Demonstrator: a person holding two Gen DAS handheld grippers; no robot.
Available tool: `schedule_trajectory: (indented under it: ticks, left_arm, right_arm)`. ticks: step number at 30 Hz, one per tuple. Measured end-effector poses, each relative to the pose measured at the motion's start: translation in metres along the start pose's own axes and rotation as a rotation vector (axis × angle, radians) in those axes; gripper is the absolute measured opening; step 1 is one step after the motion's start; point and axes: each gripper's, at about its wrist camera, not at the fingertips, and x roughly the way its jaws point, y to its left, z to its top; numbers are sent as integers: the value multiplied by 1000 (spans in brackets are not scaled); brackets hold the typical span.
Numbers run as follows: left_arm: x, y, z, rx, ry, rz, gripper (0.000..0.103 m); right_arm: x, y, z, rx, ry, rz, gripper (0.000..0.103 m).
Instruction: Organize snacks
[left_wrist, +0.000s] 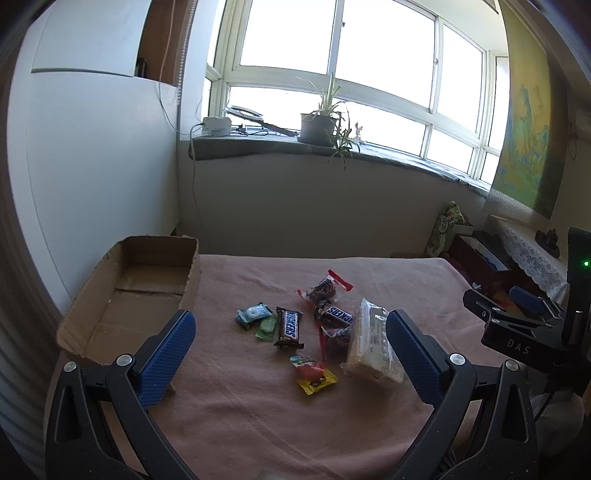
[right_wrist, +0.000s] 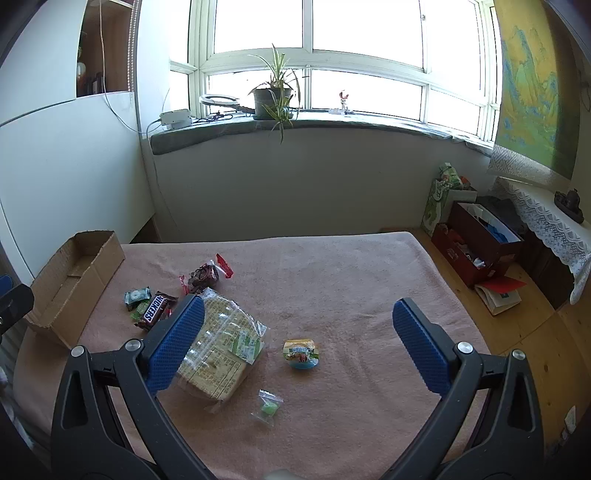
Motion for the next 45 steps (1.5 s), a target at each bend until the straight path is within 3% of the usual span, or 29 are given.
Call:
schedule_trajectory:
  ticks: [10, 17, 22, 26, 31, 37, 45]
  left_arm:
    - [24, -8, -11, -16, 88, -76, 102]
    - [48, -12, -18, -39, 154, -163, 97]
    - [76, -19, -14, -33, 224, -241, 85]
    - [100, -19, -8, -62, 329, -311, 72]
    - [119, -25, -6, -54, 463, -352, 49]
    - [135, -27, -7, -129, 590, -371, 40]
    - [146, -38, -14, -87, 704, -321, 35]
  right_arm:
    - [22, -6, -9, 2, 75, 22, 103]
    - [43, -19, -19, 73, 176, 159, 103]
    - [64, -15, -21, 105, 251, 282, 103]
    - [90, -5, -20, 140, 339, 358, 103]
    - [126, -8, -32, 279, 517, 456, 97]
    - [153, -13, -43, 388, 659, 479, 76]
    - [174, -7, -49, 447, 773, 522, 75]
